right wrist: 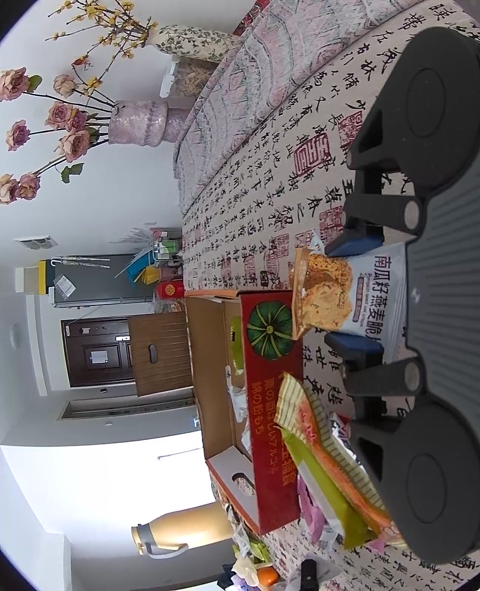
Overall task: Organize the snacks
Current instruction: 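Carry both packets into the box and open both grippers to release them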
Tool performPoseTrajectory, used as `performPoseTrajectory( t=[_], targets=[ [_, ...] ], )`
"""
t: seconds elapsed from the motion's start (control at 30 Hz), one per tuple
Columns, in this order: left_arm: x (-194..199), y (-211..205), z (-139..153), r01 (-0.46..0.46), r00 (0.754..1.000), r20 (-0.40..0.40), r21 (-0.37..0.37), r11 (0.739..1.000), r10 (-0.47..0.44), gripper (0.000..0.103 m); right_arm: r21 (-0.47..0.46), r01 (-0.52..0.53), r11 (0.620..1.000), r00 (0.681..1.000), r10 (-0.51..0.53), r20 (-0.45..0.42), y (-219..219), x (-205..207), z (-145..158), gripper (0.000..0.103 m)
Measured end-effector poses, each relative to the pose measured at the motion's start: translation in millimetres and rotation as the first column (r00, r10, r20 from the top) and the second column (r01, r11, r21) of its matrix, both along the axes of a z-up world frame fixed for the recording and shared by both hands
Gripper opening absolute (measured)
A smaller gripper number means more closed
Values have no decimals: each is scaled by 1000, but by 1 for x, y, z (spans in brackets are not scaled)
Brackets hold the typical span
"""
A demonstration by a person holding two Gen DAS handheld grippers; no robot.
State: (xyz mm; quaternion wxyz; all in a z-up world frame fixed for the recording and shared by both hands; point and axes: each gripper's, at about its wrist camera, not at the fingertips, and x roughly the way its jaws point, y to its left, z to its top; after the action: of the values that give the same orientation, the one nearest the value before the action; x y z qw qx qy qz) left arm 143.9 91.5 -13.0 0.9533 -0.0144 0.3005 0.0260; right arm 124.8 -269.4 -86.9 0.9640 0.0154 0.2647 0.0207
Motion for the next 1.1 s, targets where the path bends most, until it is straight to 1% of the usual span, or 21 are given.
performPoseTrajectory(
  t=[0.2,0.3,0.57,0.8,1.1],
  targets=[
    [-2,-15,20,32,998,61,-10,999,-32,23,3,-11,1000,1000,11,26,3,3,8,43],
    [1,-25,29,51,995,85,-17,999,-49,23,5,-25,1000,998,25,55,9,8,16,43],
    [19,-51,48,100,986,139,-21,995,-96,23,10,-54,999,992,52,114,19,27,36,43],
    [44,-71,60,121,980,161,-26,992,-115,23,13,-98,995,984,95,150,35,61,53,43],
    [83,-87,65,117,980,165,-25,993,-112,23,4,-142,990,980,140,140,59,113,59,43]
  ],
)
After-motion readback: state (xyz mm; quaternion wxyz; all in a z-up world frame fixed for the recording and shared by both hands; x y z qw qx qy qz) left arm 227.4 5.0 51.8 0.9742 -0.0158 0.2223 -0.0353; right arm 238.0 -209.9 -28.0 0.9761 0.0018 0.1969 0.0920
